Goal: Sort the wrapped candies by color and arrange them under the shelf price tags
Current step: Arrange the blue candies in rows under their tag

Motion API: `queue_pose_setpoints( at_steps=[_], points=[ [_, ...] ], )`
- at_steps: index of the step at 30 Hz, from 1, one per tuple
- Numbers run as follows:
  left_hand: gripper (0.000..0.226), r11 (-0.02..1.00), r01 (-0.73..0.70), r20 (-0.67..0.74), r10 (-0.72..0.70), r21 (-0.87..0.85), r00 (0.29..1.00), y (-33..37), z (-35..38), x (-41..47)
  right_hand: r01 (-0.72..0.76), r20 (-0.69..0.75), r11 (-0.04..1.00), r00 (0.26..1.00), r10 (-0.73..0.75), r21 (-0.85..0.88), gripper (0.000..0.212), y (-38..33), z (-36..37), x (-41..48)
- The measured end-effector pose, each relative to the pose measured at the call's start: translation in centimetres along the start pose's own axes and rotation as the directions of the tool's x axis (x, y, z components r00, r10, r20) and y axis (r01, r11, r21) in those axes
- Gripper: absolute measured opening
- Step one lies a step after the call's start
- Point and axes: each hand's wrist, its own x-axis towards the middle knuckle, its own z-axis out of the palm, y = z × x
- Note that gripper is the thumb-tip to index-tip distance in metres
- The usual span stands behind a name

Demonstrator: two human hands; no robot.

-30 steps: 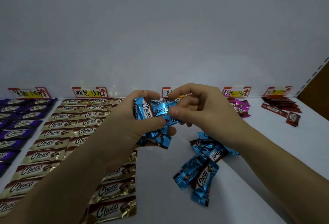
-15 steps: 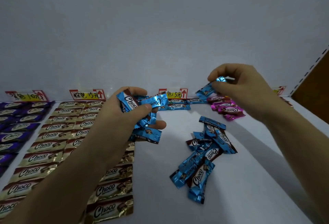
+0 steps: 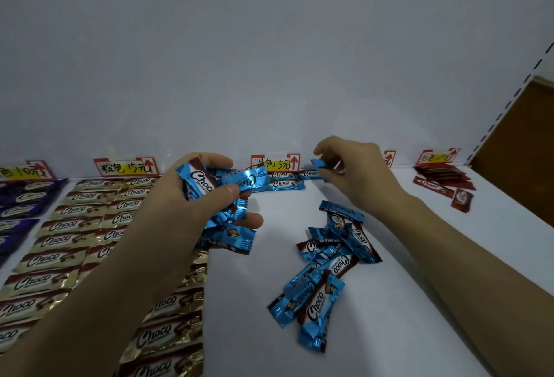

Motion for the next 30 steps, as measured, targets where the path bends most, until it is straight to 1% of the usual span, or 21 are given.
queue_pose_setpoints(
  at_steps=[2,5,8,10,11,13,15,16,18,20,26,30],
  points=[
    [0.018,1.000,0.007,0.007,-0.007,-0.026,1.000,-0.1,-0.1,0.0,0.017,0.090,0.998,0.996,-0.011,-0.065,0.029,0.2,1.0,-0.1],
    [0.022,0.978,0.135,-0.009,-0.138,-0.157,0.990,-0.6,-0.3,0.1,-0.061,0.179,0.997,0.982,0.068,-0.048,0.028,1.1,1.4,0.0],
    [0.023,0.968,0.170,-0.010,-0.175,-0.184,0.985,-0.3,0.0,0.0,-0.084,0.127,0.996,0.988,0.086,-0.021,0.022,1.7,1.0,-0.3],
    [0.023,0.970,0.163,-0.026,-0.171,-0.183,0.985,-0.3,0.0,0.1,-0.083,0.115,0.996,0.990,0.087,-0.042,0.018,2.2,0.7,-0.7],
    [0.023,0.970,0.162,-0.025,-0.169,-0.183,0.985,-0.4,0.0,0.1,-0.080,0.133,0.995,0.987,0.088,-0.065,0.019,2.4,0.7,-0.9],
    [0.024,0.971,0.165,-0.003,-0.168,-0.170,0.986,-0.4,-0.1,0.2,-0.075,0.166,0.992,0.982,0.092,-0.102,0.020,2.6,0.9,-1.2],
    [0.024,0.974,0.165,0.015,-0.165,-0.156,0.986,-0.3,0.0,0.2,-0.061,0.159,0.991,0.984,0.080,-0.123,0.019,2.6,1.1,-1.4],
    [0.023,0.981,0.142,0.008,-0.143,-0.130,0.990,-0.3,-0.2,0.2,-0.059,0.147,0.991,0.986,0.077,-0.124,0.019,2.6,1.3,-1.4],
    [0.020,0.998,0.054,0.000,-0.054,-0.015,0.999,-0.4,-0.4,0.4,-0.068,0.127,0.990,0.988,0.084,-0.125,0.020,2.4,1.7,-1.4],
    [0.019,0.999,0.010,-0.004,-0.010,0.033,1.000,-0.1,-0.1,0.3,-0.078,0.104,0.989,0.990,0.091,-0.129,0.020,2.2,2.0,-1.4],
    [0.020,1.000,0.007,0.005,-0.007,0.025,1.000,0.0,-0.1,0.2,-0.134,0.069,0.986,0.988,0.140,-0.095,0.020,2.3,2.4,-1.3],
    [0.026,1.000,0.002,-0.003,-0.002,0.005,1.000,-0.1,-0.2,0.1,-0.136,0.063,0.987,0.988,0.141,-0.089,0.019,2.1,2.1,-1.4]
  ],
)
